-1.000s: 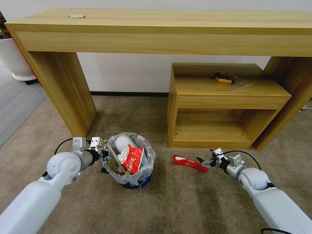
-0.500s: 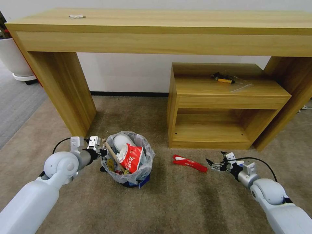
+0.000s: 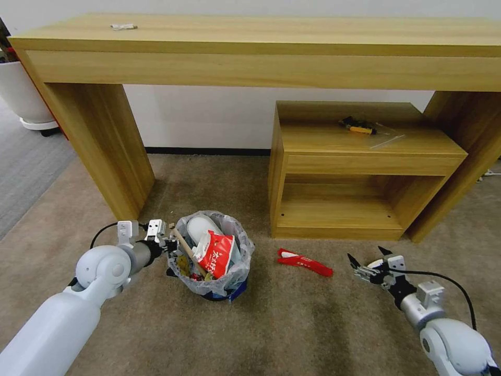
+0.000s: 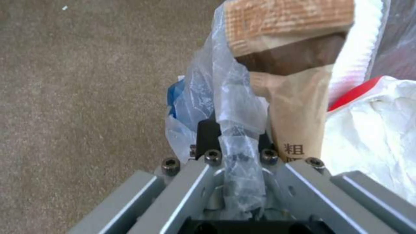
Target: Pick up the trash bin and place the garbage on the floor into it.
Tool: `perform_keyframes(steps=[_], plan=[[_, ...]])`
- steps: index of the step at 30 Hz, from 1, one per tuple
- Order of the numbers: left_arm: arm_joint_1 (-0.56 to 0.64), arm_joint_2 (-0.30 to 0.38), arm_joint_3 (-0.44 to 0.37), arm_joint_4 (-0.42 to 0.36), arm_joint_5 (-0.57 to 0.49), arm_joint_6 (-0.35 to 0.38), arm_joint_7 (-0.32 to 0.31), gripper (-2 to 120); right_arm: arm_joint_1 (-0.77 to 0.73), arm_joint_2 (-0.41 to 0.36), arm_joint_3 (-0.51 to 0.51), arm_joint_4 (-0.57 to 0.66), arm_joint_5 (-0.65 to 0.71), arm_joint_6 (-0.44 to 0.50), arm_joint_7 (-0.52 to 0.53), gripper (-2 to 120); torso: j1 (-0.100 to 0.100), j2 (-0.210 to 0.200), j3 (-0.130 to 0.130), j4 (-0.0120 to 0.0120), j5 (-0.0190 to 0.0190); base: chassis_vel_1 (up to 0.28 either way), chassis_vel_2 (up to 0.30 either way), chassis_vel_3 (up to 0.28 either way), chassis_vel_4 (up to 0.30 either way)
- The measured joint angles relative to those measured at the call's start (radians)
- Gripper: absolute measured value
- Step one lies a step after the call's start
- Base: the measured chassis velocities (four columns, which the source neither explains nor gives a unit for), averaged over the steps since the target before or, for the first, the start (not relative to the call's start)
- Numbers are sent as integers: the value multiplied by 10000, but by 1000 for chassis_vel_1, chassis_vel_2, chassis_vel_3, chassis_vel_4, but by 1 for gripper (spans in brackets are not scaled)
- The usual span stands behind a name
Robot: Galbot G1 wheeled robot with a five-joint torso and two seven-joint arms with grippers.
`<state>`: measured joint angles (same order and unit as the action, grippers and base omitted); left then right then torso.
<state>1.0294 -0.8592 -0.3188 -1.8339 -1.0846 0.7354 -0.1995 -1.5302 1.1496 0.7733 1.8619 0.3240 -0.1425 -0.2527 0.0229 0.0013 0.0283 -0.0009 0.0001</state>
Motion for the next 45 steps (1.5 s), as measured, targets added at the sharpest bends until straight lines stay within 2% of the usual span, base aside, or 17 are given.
perform_keyframes(steps=[11, 24, 27, 29, 30, 33, 35, 37, 39, 42, 45], plan=[[-7, 97, 127, -84, 194, 0, 115, 0, 115, -97, 83, -138, 205, 63, -35, 100, 0, 0, 0, 1, 0, -5, 7, 5, -10], [24, 27, 195, -144, 300, 0, 137, 0, -31, -110, -314, -347, -269, 313, -165, 100, 2, 0, 2, -2, 1, -159, 168, 166, -154], [24, 42, 195, -161, 304, 0, 125, 0, -216, -504, -735, -496, -595, 440, -516, 100, 6, 0, 6, 3, 3, -135, 160, 103, -117], [23, 104, 184, -224, 286, 0, 102, 0, -255, -1097, -1369, -879, -1057, 616, -1153, 100, 5, 0, 4, 2, -4, -78, 85, 59, -76], [23, 104, 184, -224, 286, 0, 102, 0, -255, -1097, -1369, -879, -1057, 616, -1153, 100, 5, 0, 4, 2, -4, -78, 85, 29, -50], [105, 185, 55, -358, 252, 0, 38, 0, 601, -1752, -2810, -1973, -1538, 519, -1458, 100, 0, 0, 0, -1, 2, 0, 0, 0, 0], [146, 195, 17, -398, 244, 0, 25, 0, 882, -1818, -3119, -2231, -1557, 413, -1471, 100, 0, 0, 0, -3, 1, 0, 0, 0, 0], [214, 238, -19, -488, 224, 0, -12, 0, 1759, -1912, -3872, -3084, -1710, 253, -1558, 100, 0, 1, 0, 8, 4, 0, 0, 0, 0], [167, 251, 51, -488, 222, 0, -16, 0, 2148, -1915, -4085, -3475, -1864, 228, -1621, 100, 0, 0, 1, 10, 6, 0, 0, 0, 0], [94, 298, 200, -508, 191, 0, 31, 0, 3156, -1923, -4506, -4368, -1941, 40, -2013, 100, 0, 1, 2, -2, -2, 0, 0, 0, 0], [167, 376, 171, -566, 188, 0, 36, 0, 3707, -1961, -4768, -4747, -1744, -199, -2449, 100, 0, 0, 1, -2, 0, 0, 0, 0, 0]])
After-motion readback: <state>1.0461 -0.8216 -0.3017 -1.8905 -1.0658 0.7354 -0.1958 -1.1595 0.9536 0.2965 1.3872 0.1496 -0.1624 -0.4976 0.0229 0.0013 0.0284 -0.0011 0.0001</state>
